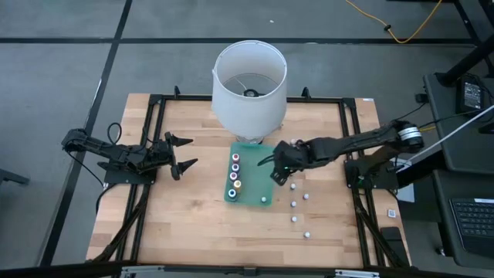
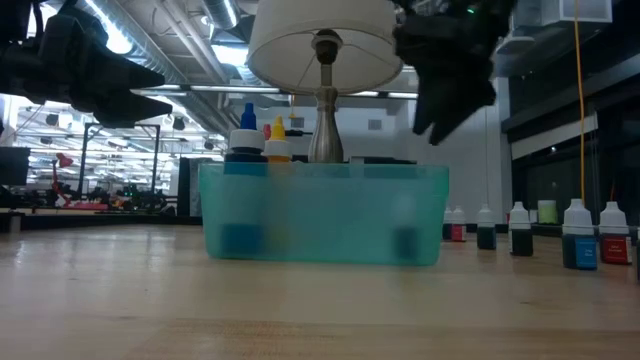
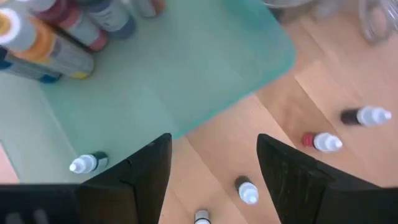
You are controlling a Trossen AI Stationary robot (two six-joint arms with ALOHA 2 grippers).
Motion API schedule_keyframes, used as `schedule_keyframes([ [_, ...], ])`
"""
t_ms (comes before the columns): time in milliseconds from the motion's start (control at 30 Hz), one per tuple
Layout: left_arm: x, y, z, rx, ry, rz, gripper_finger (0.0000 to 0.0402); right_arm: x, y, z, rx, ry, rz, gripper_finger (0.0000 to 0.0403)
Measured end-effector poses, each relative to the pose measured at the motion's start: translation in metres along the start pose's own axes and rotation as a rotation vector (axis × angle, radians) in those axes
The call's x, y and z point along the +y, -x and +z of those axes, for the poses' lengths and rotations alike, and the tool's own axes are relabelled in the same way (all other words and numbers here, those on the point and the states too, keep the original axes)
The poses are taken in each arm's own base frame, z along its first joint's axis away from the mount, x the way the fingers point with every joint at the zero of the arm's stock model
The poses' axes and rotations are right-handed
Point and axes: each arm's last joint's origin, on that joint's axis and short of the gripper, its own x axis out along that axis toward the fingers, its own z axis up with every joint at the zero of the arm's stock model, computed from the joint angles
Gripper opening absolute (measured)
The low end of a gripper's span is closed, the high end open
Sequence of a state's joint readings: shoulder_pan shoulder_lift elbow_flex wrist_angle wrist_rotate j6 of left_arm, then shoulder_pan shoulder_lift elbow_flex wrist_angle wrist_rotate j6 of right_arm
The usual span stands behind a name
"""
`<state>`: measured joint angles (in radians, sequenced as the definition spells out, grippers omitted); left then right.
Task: Pick & Place food coloring
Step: Put the small black food coloring bottle into the green bin
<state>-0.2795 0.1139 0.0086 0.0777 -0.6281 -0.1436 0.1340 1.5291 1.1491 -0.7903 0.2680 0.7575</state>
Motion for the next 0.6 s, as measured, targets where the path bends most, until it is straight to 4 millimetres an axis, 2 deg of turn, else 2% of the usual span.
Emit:
schedule_keyframes([
  [267,0.000,0.000,0.000,0.000,0.000,0.000,0.0400,-0.047,-0.006,-0.026,-0.086,-0.134,-0.072,0.0235],
  [600,0.000,0.000,0.000,0.000,0.000,0.000,0.0400,-0.099,-0.033,-0.019,-0.114,-0.220,-0.171,0.0236],
])
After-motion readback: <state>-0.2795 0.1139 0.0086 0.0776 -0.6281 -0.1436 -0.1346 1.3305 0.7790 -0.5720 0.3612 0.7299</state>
